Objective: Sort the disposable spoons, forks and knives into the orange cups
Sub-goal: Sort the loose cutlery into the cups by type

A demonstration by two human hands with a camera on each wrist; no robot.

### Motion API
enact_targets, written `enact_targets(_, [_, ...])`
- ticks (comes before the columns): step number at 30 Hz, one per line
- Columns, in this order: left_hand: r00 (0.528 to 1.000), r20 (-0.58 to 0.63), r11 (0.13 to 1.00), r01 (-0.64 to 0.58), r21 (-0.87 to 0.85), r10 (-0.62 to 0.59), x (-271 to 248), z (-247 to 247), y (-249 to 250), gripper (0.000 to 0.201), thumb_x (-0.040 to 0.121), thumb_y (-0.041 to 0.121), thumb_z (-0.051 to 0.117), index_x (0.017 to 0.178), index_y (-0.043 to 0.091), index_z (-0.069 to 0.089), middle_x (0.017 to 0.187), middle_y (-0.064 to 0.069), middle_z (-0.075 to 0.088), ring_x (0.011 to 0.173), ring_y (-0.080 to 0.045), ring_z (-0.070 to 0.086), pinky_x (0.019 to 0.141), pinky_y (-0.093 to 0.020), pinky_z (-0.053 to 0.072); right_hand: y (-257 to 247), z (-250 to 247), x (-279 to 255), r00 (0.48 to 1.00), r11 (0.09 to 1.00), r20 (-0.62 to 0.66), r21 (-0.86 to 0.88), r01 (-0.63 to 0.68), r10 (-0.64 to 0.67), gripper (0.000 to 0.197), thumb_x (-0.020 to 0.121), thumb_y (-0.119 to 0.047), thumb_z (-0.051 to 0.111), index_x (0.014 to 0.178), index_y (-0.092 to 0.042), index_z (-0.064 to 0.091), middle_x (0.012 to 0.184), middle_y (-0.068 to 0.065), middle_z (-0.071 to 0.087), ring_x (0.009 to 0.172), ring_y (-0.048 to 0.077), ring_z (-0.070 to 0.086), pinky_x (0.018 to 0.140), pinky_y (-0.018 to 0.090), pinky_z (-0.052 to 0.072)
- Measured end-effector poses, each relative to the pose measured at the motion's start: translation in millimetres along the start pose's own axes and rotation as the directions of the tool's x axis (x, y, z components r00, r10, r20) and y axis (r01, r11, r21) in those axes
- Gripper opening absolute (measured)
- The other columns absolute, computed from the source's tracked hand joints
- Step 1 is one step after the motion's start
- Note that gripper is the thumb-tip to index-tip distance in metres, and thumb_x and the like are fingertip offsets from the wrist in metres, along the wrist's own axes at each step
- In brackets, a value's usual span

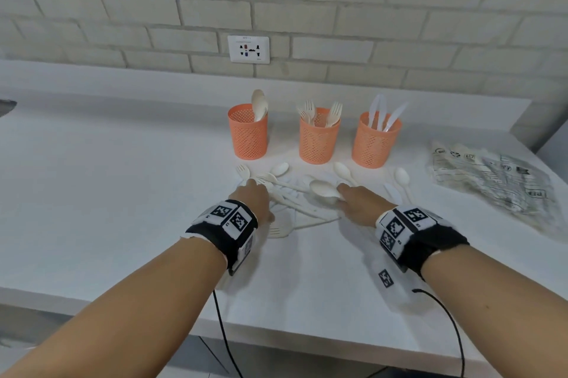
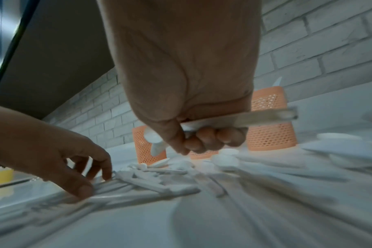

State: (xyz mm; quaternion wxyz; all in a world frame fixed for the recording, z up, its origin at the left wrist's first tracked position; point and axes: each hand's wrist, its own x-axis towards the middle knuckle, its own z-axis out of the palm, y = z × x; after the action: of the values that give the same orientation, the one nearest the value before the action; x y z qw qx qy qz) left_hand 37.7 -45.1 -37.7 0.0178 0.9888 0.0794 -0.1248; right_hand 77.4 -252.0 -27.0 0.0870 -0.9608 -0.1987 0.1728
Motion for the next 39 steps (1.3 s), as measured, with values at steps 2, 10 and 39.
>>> enact_targets(2, [0.999,-0.008,0.998,-0.048,0.028,0.048,5,-4,5,0.039,0.089,0.028,0.056,0.12,0.003,0.053,0.125,-0.013,0.053,0.114,-0.027,0.054,0.092,-0.032,0.047,-13,-3,1,0.999,0.996,0.036,0.086,0.031,-0.034,0.02,0.094,-0.026,0.047,0.106,-0.01,0.042,0.106,0.009,0.054,0.092,0.024,0.051,0.077,0.033,0.041])
enact_targets(10, [0.993,-0.015,0.992,-0.119,-0.04,0.118,14,-2,9,0.034,0.088,0.014,0.057,0.119,0.002,0.05,0.122,-0.014,0.057,0.114,-0.028,0.054,0.092,-0.032,0.045,-44,13,29,0.995,0.999,0.088,0.019,0.036,-0.037,0.069,0.073,-0.026,0.073,0.13,-0.007,0.038,0.127,0.01,0.037,0.112,0.028,0.049,0.088,0.036,0.046])
enact_targets(39, [0.988,0.047,0.989,-0.149,-0.016,0.15,-6,-52,-27,0.033,0.097,0.018,0.037,0.116,-0.004,0.054,0.12,-0.015,0.059,0.11,-0.028,0.057,0.091,-0.033,0.044,-40,-26,13,0.999,0.875,-0.03,0.483,-0.018,0.037,0.004,0.096,-0.019,0.04,0.098,-0.017,0.043,0.075,-0.002,0.05,0.065,0.012,0.045,0.063,0.023,0.038])
